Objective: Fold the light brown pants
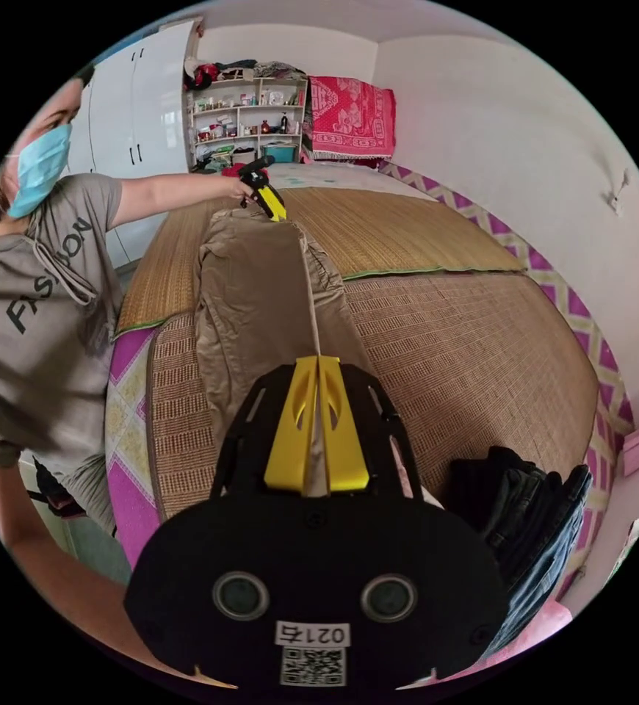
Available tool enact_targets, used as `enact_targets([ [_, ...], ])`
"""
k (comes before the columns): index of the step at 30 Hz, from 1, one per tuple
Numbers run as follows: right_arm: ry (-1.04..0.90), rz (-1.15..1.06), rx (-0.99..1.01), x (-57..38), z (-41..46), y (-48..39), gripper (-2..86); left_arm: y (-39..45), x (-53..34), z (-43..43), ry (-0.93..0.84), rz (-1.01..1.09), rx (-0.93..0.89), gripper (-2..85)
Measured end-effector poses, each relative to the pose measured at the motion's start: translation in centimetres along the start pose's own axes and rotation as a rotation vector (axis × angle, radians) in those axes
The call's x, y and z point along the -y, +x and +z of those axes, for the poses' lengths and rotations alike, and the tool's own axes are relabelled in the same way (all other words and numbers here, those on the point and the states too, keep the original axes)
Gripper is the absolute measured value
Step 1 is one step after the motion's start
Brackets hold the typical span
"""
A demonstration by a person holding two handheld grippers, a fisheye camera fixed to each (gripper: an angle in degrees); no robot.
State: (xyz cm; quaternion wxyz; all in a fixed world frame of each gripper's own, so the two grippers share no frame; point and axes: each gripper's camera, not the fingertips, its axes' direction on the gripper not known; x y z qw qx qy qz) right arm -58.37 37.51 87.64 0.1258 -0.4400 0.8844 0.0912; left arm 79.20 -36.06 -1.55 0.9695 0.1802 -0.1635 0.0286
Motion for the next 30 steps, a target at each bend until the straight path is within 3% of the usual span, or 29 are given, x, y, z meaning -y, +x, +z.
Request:
enact_targets([
  [7, -0.023, -0.013, -0.078, -2.1, -4.3, -4.2, -1.0, 6.7, -7.5, -12.9, 0.242, 0.052, 0.081, -0.9],
  [12, 0.105, -0.034, -0.054, -8.9, -11.4, -13.4, -1.0, 21.1, -21.8, -24.7, 0.472, 0.106, 0.116, -0.9],
  [15, 0.186, -0.003, 0.0, -14.0, -13.3, -20.4, -1.0, 28.1, -29.6, -26.3, 0.484, 0.062, 0.114, -0.9],
  [19, 0.164, 0.059, 0.085, -19.7, -11.6, -27.5, -1.0, 31.3, -37.9, -24.3, 0.458, -0.091, 0.058, -0.9],
  [26, 0.107, 0.24, 0.211, -27.5, -5.8, -30.2, -1.0, 30.3, -56.0, -20.7, 0.789, -0.535, -0.079, -0.9],
  [30, 0.075, 0.358, 0.253, -31.3, -2.4, -29.7, -0.8, 31.1, -56.6, -21.3, 0.812, -0.513, -0.061, -0.9],
])
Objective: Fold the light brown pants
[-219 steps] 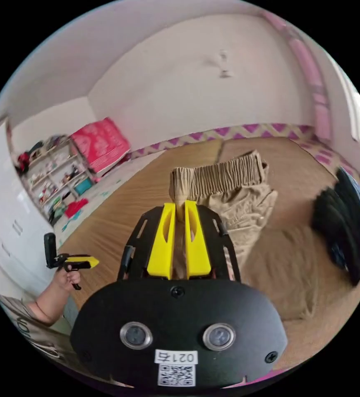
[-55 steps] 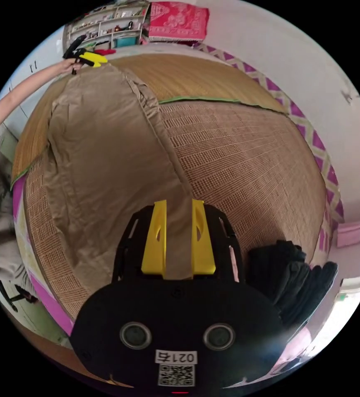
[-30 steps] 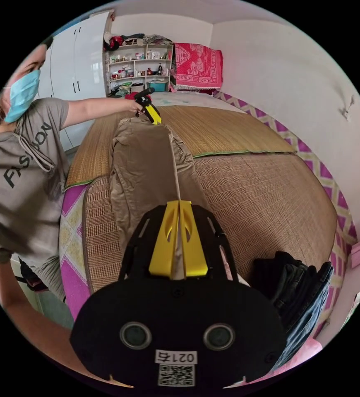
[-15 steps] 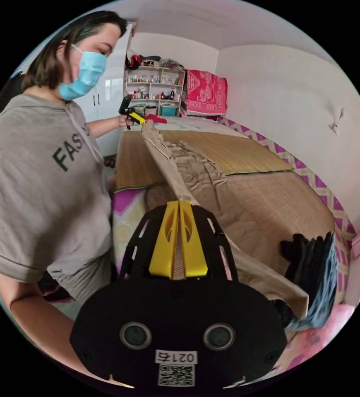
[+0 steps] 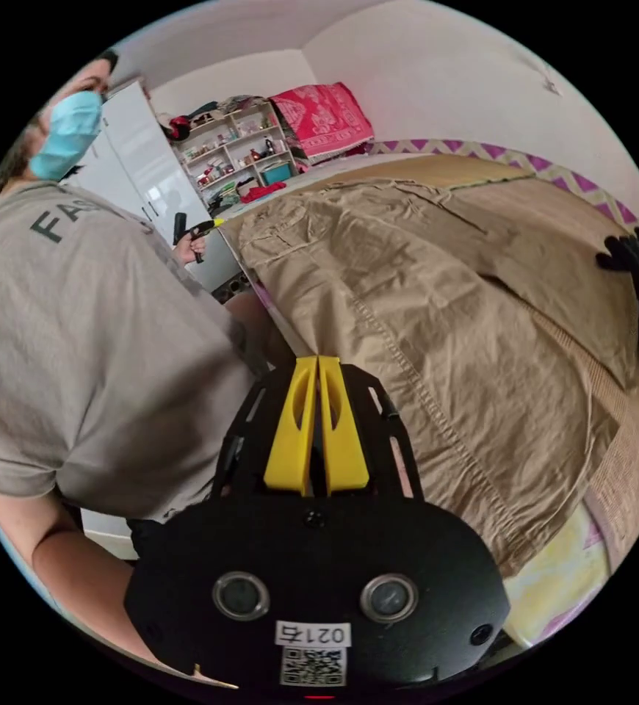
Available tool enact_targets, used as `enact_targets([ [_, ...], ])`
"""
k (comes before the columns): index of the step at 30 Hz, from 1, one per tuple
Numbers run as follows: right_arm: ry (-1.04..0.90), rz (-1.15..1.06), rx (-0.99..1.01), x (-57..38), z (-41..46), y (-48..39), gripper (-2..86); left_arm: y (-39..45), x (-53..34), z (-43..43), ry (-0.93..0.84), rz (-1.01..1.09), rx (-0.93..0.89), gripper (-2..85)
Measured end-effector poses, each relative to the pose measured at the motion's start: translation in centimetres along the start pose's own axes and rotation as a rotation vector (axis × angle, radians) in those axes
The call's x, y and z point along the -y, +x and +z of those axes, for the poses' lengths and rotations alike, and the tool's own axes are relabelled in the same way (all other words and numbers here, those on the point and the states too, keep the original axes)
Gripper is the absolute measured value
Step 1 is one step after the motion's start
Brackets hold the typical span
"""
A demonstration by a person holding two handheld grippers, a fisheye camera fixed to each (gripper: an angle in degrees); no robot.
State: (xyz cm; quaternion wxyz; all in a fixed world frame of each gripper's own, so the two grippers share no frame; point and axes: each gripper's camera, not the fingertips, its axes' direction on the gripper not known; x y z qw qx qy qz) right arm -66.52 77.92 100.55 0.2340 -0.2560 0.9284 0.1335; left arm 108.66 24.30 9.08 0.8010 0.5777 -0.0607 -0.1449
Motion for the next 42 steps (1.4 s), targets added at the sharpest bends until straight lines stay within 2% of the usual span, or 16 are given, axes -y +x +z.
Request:
enact_targets([
  [3, -0.02, 0.067, 0.018, -1.7, -0.5, 1.6, 0.1, 1.8, 2.3, 2.1, -0.104, 0.073, 0.015, -0.9],
  [5, 0.072, 0.089, 0.029, -2.7, -3.2, 2.4, 1.8, 2.7, 3.8, 3.5, -0.126, 0.105, 0.002, -0.9],
  [7, 0.319, 0.174, 0.033, -5.1, -8.7, 4.7, 4.5, 3.7, 5.2, 4.9, -0.124, 0.138, -0.021, -0.9],
  [9, 0.41, 0.275, -0.104, -6.7, -11.6, 6.8, 6.5, 4.7, 7.0, 7.1, -0.109, 0.173, -0.036, -0.9],
  [10, 0.393, 0.331, -0.24, -7.1, -12.5, 8.3, 8.0, 4.9, 7.4, 7.8, -0.109, 0.182, -0.034, -0.9],
  [13, 0.236, 0.383, -0.436, -6.7, -13.1, 13.4, 10.8, 5.6, 9.6, 12.2, -0.154, 0.218, 0.004, -0.9],
  [17, 0.099, 0.457, -0.444, -7.1, -13.1, 20.3, 11.3, 5.1, 12.5, 18.4, -0.243, 0.246, 0.115, -0.9],
  [19, 0.021, 0.481, -0.329, -7.4, -11.9, 23.5, 6.8, 3.7, 13.6, 20.8, -0.275, 0.218, 0.143, -0.9],
  [22, 0.035, 0.476, -0.28, -7.8, -12.5, 25.2, -0.2, 0.9, 15.3, 25.3, -0.314, 0.132, 0.133, -0.9],
  [28, 0.126, 0.533, -0.308, -6.9, -15.9, 29.3, -0.9, -0.7, 18.9, 37.1, -0.382, 0.011, -0.031, -0.9],
  [31, 0.028, 0.552, -0.332, -5.3, -14.5, 31.2, -0.9, 0.9, 19.7, 44.3, -0.446, -0.016, -0.075, -0.9],
  [34, 0.005, 0.586, -0.292, -6.2, -13.6, 31.5, -0.7, 1.5, 17.0, 51.8, -0.732, -0.026, 0.016, -0.9],
  [35, 0.01, 0.591, -0.274, -6.6, -13.6, 31.3, -0.6, 1.5, 16.3, 51.3, -0.655, -0.009, 0.008, -0.9],
  [39, 0.063, 0.627, -0.195, -9.7, -14.8, 29.3, 2.1, -2.1, 13.7, 49.4, -0.597, -0.155, -0.116, -0.9],
  [42, 0.184, 0.582, -0.352, -8.1, -17.0, 25.8, 5.4, -5.2, 11.9, 48.3, -0.546, -0.284, -0.224, -0.9],
])
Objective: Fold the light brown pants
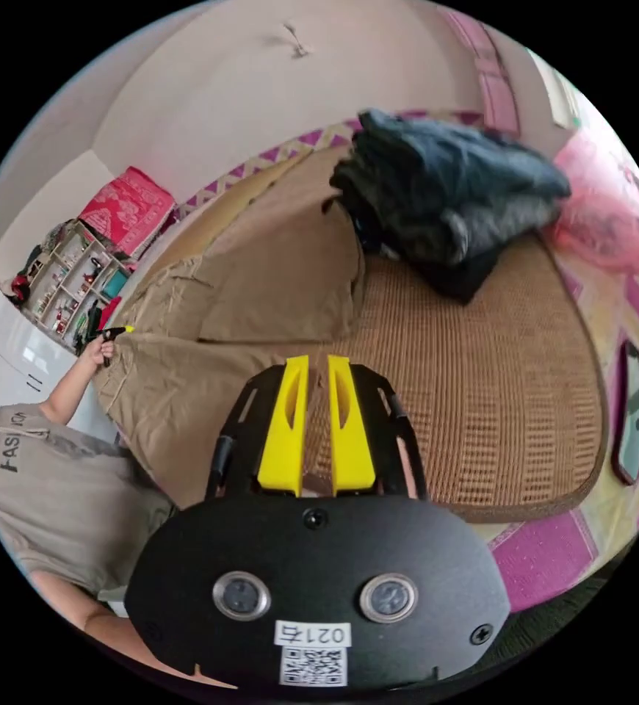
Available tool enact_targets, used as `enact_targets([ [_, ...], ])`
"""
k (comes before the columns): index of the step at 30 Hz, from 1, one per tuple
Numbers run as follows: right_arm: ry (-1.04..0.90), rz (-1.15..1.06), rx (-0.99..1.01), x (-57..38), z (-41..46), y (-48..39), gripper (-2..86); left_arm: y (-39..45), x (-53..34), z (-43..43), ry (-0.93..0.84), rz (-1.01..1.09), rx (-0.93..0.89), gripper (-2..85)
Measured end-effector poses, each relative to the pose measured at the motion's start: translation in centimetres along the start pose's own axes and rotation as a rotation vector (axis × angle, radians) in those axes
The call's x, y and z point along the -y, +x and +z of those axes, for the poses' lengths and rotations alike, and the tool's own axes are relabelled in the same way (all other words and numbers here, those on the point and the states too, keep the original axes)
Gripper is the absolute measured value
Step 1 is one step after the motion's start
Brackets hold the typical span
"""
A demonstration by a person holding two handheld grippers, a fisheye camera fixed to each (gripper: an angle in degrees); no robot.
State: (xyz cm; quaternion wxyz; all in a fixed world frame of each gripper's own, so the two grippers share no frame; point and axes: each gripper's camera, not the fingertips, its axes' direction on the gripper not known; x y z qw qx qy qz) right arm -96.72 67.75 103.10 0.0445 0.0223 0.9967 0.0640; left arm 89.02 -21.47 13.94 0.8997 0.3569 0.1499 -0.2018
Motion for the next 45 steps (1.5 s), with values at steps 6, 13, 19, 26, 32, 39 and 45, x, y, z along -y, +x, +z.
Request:
enact_targets([
  [6, -0.067, -0.272, -0.047, 8.3, 6.0, -9.4, 1.6, -0.8, -0.9, -0.7, 0.059, 0.005, -0.045, -0.9],
  [13, -0.175, -0.345, -0.104, 16.6, 16.6, -15.0, -1.0, 4.3, 3.5, -1.4, 0.256, 0.179, -0.078, -0.9],
  [19, -0.166, -0.276, -0.099, 21.0, 18.9, -15.0, -1.0, -5.2, 9.4, 2.7, 0.135, -0.143, -0.013, -0.9],
  [26, -0.151, -0.232, -0.095, 23.4, 20.0, -16.3, -1.0, -11.1, 8.1, -3.4, 0.398, -0.35, 0.014, -0.9],
  [32, -0.183, -0.233, -0.023, 21.1, 18.4, -19.6, -1.0, -12.1, 5.7, -8.3, 0.475, -0.412, 0.08, -0.9],
  [39, -0.013, -0.27, 0.092, 13.5, 5.3, -25.0, -0.7, -4.6, 0.6, -13.4, 0.582, -0.167, -0.166, -0.9],
  [45, -0.145, -0.293, -0.111, 1.5, 1.8, -28.1, -0.7, 7.2, -8.9, -17.7, 0.539, 0.057, -0.162, -0.9],
])
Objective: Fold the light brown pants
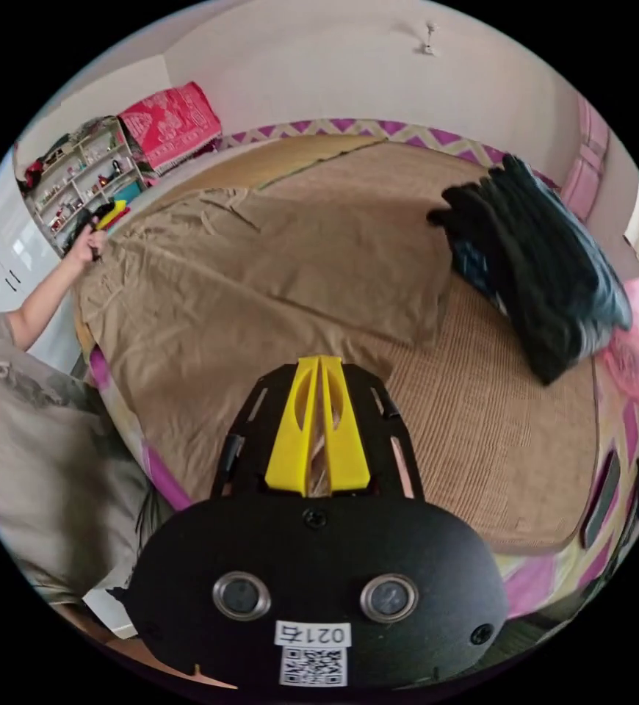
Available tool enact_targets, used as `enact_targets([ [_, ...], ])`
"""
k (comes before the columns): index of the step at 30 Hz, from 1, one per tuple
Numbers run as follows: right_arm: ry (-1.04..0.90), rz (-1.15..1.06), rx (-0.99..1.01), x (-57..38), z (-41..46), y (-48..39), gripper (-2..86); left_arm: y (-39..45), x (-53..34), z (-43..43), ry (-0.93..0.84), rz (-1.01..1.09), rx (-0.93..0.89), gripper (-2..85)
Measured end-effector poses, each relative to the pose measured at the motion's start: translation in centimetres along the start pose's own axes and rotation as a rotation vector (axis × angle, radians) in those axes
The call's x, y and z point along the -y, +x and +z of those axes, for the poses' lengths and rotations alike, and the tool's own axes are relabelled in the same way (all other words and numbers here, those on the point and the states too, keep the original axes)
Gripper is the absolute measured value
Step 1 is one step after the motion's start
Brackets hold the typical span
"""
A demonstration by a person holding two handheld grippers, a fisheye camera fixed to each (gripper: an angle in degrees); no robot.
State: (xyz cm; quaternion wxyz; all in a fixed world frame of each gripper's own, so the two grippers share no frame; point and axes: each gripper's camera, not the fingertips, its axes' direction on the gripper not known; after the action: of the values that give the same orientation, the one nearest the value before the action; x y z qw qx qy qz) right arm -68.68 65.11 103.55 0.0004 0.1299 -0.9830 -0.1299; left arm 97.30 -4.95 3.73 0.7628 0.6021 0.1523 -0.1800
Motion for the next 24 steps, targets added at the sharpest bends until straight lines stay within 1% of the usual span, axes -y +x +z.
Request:
enact_targets([
  [1, -0.035, 0.03, -0.003, -1.8, 0.8, 0.1, -0.8, 0.7, -0.7, -0.7, -0.001, 0.001, -0.002, -0.9],
  [2, 0.01, 0.025, -0.003, -2.7, 0.5, 0.1, -0.8, 2.0, -2.1, -2.1, 0.003, 0.002, 0.007, -0.9],
  [3, 0.024, 0.102, -0.058, -3.2, -0.5, 0.8, -0.8, 3.0, -3.3, -3.4, 0.0, -0.001, 0.038, -0.9],
  [5, 0.021, 0.083, -0.061, -2.6, -0.8, 1.2, -0.8, 4.4, -4.8, -5.0, -0.02, -0.003, 0.099, -0.9],
  [7, 0.005, 0.028, -0.133, -0.6, -0.7, 0.8, -0.8, 5.6, -6.1, -6.4, -0.019, -0.004, 0.13, -0.9],
  [8, -0.004, 0.024, -0.139, -0.1, -0.7, 0.9, -0.8, 6.3, -6.9, -7.2, -0.017, -0.018, 0.138, -0.9],
  [11, -0.057, 0.058, -0.088, 2.2, -1.4, 2.2, -0.8, 7.7, -8.4, -8.6, -0.032, -0.051, 0.169, -0.9],
  [13, -0.073, 0.11, -0.026, 2.6, -2.2, 3.2, -0.8, 7.9, -9.0, -9.1, -0.063, -0.107, 0.255, -0.9],
  [14, -0.075, 0.122, -0.024, 2.6, -2.5, 3.3, -0.8, 7.7, -9.3, -9.4, -0.105, -0.16, 0.344, -0.9],
  [15, -0.082, 0.137, -0.045, 2.6, -3.1, 2.9, -0.7, 7.2, -9.8, -9.3, -0.17, -0.202, 0.427, -0.9],
  [16, -0.083, 0.146, -0.097, 2.5, -3.9, 1.9, -0.7, 6.9, -10.1, -9.2, -0.213, -0.221, 0.469, -0.9],
  [17, -0.068, 0.136, -0.115, 2.3, -4.5, 1.1, -0.7, 6.9, -11.0, -9.0, -0.27, -0.208, 0.505, -0.9],
  [18, -0.011, 0.095, -0.097, 1.8, -5.7, -0.7, -0.7, 7.6, -11.8, -9.8, -0.231, -0.191, 0.5, -0.9],
  [19, 0.033, 0.063, -0.019, 1.1, -6.6, -2.3, -0.7, 8.0, -12.1, -10.2, -0.227, -0.188, 0.499, -0.9],
  [20, 0.027, 0.057, 0.02, 0.7, -6.6, -2.8, -0.7, 8.9, -12.4, -10.6, -0.223, -0.18, 0.51, -0.9],
  [21, -0.042, 0.051, 0.045, 0.0, -5.7, -3.7, -0.7, 9.9, -12.7, -10.9, -0.226, -0.172, 0.532, -0.9],
  [23, -0.026, 0.067, -0.013, -1.9, -5.7, -4.0, -0.7, 11.6, -12.9, -11.0, -0.243, -0.147, 0.571, -0.9],
  [24, -0.004, 0.102, 0.017, -2.8, -6.1, -3.3, -0.7, 12.5, -12.9, -11.1, -0.255, -0.136, 0.592, -0.9],
])
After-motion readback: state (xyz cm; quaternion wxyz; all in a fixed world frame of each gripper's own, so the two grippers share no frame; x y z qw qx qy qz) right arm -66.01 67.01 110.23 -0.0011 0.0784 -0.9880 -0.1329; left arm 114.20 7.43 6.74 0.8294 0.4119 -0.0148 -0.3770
